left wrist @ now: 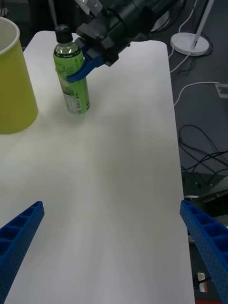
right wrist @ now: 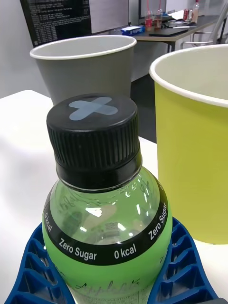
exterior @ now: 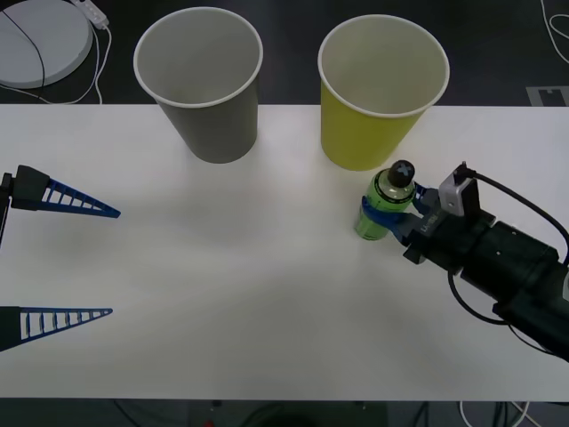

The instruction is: Put the can into the green bin and the plastic bottle into the gray bin

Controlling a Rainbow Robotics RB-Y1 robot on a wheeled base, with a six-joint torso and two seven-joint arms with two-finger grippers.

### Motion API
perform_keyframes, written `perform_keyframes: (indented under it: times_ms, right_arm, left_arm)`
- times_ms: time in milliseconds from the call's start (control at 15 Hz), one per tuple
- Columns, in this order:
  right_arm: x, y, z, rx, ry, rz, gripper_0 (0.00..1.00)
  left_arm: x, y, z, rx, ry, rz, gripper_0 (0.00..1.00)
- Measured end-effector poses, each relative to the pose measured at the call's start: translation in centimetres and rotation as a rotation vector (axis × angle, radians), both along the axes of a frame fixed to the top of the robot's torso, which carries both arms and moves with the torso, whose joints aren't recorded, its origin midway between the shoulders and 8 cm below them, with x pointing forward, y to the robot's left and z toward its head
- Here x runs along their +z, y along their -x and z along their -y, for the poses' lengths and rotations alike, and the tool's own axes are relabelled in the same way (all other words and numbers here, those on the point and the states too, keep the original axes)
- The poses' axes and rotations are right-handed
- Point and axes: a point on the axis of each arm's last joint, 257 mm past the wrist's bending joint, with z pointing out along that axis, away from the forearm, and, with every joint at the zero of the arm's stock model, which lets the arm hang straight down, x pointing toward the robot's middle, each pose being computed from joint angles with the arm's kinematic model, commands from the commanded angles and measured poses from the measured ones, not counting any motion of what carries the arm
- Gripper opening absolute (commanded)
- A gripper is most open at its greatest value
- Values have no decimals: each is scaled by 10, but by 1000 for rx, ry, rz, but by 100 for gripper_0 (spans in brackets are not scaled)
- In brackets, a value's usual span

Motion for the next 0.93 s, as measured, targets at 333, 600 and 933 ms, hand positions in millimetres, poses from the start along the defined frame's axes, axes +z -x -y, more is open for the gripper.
perform_keyframes:
  times_ms: [333,600,933]
  right_arm:
    - [17,16,6,25,-11,-1,0]
    - [31,28,12,42,3,-1,0]
    - [51,39,10,77,-1,-9,0]
  left_arm:
    - [0,0,0,0,0,0,100]
    - [0,0,0,0,0,0,100]
    - [0,0,0,0,0,0,100]
